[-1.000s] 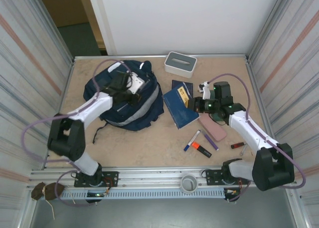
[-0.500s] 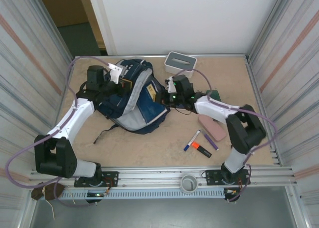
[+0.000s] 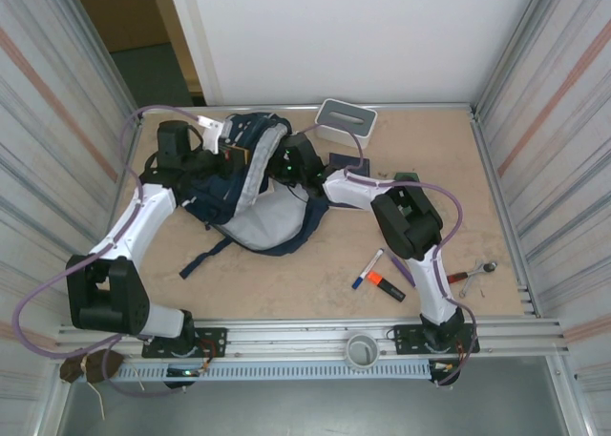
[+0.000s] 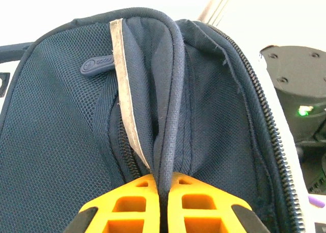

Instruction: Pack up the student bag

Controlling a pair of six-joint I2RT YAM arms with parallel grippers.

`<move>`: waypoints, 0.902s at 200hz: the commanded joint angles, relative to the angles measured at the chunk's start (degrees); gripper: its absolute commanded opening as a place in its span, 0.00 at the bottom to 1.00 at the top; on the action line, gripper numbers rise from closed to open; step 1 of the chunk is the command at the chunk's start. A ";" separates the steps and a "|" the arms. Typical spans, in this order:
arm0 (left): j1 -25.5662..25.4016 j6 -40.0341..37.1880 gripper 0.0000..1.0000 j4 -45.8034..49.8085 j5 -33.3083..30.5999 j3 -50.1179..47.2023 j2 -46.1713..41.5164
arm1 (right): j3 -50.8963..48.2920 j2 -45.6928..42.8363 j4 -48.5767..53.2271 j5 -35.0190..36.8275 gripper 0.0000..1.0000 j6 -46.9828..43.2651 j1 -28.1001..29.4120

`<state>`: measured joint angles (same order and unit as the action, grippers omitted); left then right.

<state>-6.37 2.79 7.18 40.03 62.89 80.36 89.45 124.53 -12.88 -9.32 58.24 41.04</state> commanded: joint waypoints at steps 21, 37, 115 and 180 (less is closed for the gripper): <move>1.35 2.22 0.00 -7.65 2.98 2.48 -0.38 | -9.19 -11.58 -2.22 -2.35 0.50 -7.62 -0.74; 1.70 1.57 0.00 -7.33 2.31 1.53 -0.51 | -14.91 -18.78 -0.46 -3.82 0.52 -12.83 -1.17; 2.42 -3.05 0.09 -6.09 -2.77 -8.48 -2.62 | -30.97 -36.68 21.48 -0.74 0.61 -25.51 -18.62; -9.94 8.44 0.61 -7.35 -14.22 -7.29 -1.64 | -20.22 -19.06 28.52 -2.15 0.66 -27.92 -26.16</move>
<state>-9.39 6.79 0.97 33.04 53.15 78.46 64.31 100.01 10.98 -10.26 32.29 15.86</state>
